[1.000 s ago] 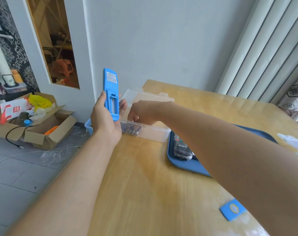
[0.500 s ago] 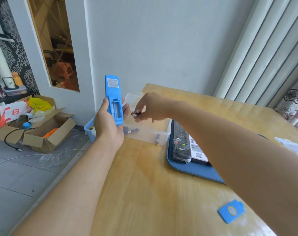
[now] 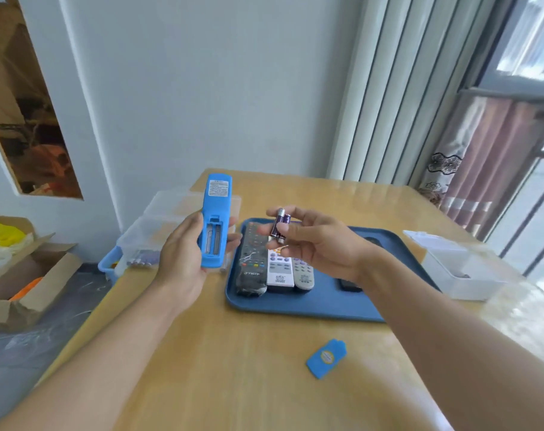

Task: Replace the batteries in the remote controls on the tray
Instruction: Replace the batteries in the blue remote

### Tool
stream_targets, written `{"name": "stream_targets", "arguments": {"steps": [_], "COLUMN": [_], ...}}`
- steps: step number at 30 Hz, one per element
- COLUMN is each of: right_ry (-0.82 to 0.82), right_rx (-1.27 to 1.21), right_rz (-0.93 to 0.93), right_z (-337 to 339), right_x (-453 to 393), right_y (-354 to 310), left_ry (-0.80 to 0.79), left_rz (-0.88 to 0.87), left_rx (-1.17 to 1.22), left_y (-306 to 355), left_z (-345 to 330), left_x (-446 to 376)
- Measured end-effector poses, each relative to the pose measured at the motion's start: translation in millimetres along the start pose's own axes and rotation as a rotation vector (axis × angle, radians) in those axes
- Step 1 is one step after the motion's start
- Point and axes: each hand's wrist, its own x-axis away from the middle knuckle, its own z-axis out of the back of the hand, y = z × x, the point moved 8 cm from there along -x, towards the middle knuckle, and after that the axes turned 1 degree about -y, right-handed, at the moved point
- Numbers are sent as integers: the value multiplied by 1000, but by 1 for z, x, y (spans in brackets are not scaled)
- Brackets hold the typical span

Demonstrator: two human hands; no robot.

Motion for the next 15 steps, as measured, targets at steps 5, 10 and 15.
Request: {"name": "stream_targets", "arguments": {"steps": [5,10,15], "right_ry": [25,32,24], "right_rx": [-79,-144,-185], "right_rz": [9,28,63], "right_z": [20,35,43], "right_x": [22,30,34], "right_y": [4,12,18], "left_ry": [-42,-77,-83], "left_rz": [70,79,52], "left_rx": [-47,-126,-159], "left_y": [-11,-27,-35], "left_z": [-36,-66,-69], "left_x": [4,5,3]}}
